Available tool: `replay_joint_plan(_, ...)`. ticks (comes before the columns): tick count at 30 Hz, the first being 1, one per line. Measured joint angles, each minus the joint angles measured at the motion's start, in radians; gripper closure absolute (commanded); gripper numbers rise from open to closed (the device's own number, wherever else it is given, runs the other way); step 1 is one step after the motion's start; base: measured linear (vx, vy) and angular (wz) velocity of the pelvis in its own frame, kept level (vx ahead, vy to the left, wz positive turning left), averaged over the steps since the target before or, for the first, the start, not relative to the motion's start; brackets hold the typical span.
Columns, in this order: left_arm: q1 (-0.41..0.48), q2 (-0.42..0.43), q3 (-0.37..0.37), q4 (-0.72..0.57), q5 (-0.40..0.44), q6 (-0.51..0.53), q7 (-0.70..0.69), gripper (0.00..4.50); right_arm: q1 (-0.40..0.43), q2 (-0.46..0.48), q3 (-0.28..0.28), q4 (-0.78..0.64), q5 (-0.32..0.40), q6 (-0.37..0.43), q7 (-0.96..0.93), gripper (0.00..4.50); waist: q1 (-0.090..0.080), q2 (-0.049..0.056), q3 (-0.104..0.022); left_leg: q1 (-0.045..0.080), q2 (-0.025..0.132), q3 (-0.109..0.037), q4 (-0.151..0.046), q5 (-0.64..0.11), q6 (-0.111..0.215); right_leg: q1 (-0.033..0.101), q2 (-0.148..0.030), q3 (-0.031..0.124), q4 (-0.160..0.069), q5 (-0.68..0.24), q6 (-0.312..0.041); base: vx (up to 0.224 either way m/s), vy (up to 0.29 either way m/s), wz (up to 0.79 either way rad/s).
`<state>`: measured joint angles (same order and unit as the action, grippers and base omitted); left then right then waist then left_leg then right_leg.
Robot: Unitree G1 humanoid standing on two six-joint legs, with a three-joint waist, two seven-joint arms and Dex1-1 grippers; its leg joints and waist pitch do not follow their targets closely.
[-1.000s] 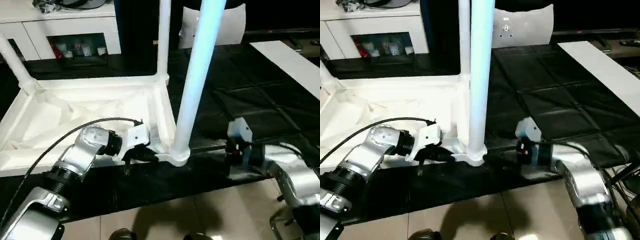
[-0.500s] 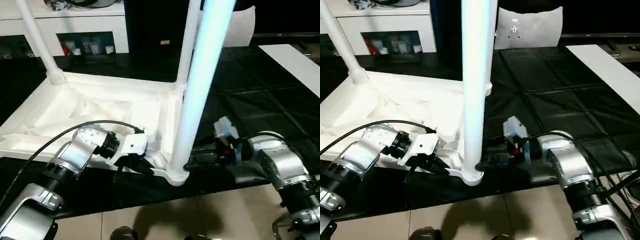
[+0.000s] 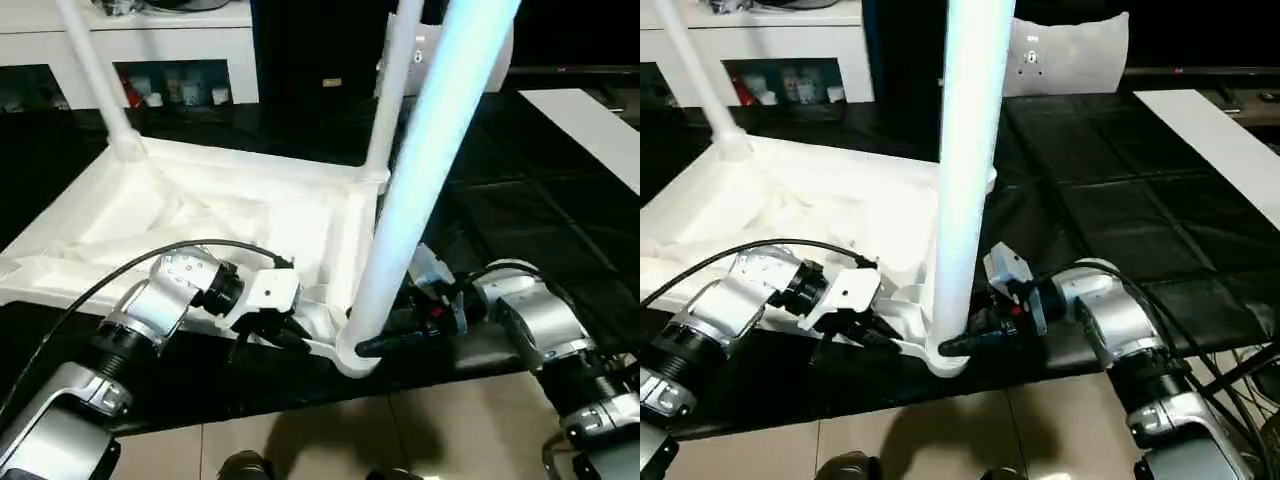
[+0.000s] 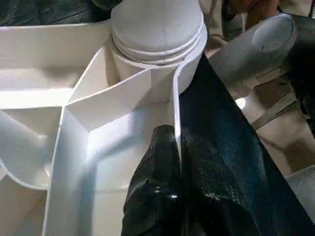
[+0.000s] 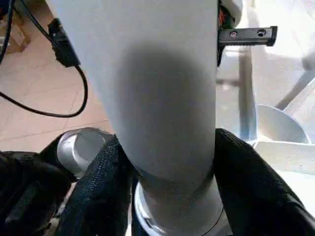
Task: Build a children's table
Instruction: Rotate leg to tighten
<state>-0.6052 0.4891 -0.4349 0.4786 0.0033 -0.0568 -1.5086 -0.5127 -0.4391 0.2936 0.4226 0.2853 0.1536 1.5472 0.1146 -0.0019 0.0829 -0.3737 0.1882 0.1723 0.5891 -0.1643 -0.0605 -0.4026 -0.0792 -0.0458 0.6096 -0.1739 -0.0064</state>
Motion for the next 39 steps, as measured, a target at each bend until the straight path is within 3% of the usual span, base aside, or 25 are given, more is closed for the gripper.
replay_joint_plan(5,-0.001,0.004,0.000,0.000,-0.003,0.004,-0.009,4.50,-0.011,-0.002,0.009,-0.001,0.002,0.021,0.013,2.45,0.000,0.002,0.003,0.000,0.000,0.000,-0.003,0.000,0.000,-0.001,0.000,0.000,-0.001,-0.001,0.001,0.000,0.000,0.00)
replay_joint_plan(12,-0.001,0.005,0.005,-0.024,-0.021,0.070,-0.017,4.50,0.007,-0.010,0.005,-0.048,0.015,0.054,0.012,2.46,0.000,0.015,0.020,0.001,-0.002,0.001,-0.007,0.000,0.000,-0.001,0.000,0.002,-0.003,-0.002,0.003,0.000,0.000,0.00)
replay_joint_plan(21,0.000,-0.021,0.022,-0.042,-0.028,0.177,0.009,4.50,0.124,-0.001,-0.064,-0.175,0.039,0.074,-0.086,2.46,0.002,0.021,0.027,0.001,-0.005,0.006,-0.029,0.000,0.000,0.000,-0.001,0.004,-0.017,-0.003,0.004,0.000,0.000,0.00)
replay_joint_plan(24,-0.001,-0.028,0.047,-0.045,-0.029,0.219,0.048,4.50,0.168,0.026,-0.106,-0.206,0.047,0.076,-0.181,2.47,-0.006,0.015,0.034,0.004,-0.006,0.006,-0.037,0.000,0.000,-0.001,-0.002,0.004,-0.020,-0.006,0.008,0.000,0.000,0.00)
replay_joint_plan(31,0.001,-0.043,0.074,-0.073,-0.018,0.298,0.135,4.50,0.267,0.087,-0.170,-0.317,0.027,0.087,-0.393,2.48,-0.032,0.013,0.040,0.005,-0.014,0.005,-0.056,0.000,0.000,0.000,-0.005,0.005,-0.043,-0.007,0.009,0.000,0.000,0.00)
replay_joint_plan(35,0.005,-0.061,0.102,-0.088,-0.003,0.353,0.201,4.50,0.277,0.133,-0.181,-0.336,-0.008,0.088,-0.520,2.50,-0.052,0.012,0.041,0.005,-0.017,0.005,-0.057,0.000,0.000,0.000,-0.007,0.003,-0.051,-0.007,0.009,0.000,0.000,0.00)
replay_joint_plan(39,0.005,-0.108,0.146,-0.111,0.016,0.453,0.329,4.50,0.268,0.241,-0.210,-0.329,-0.072,0.090,-0.738,2.52,-0.077,0.008,0.044,0.005,-0.019,0.004,-0.058,0.000,0.000,-0.001,-0.012,-0.003,-0.060,-0.011,0.012,0.000,0.000,0.00)
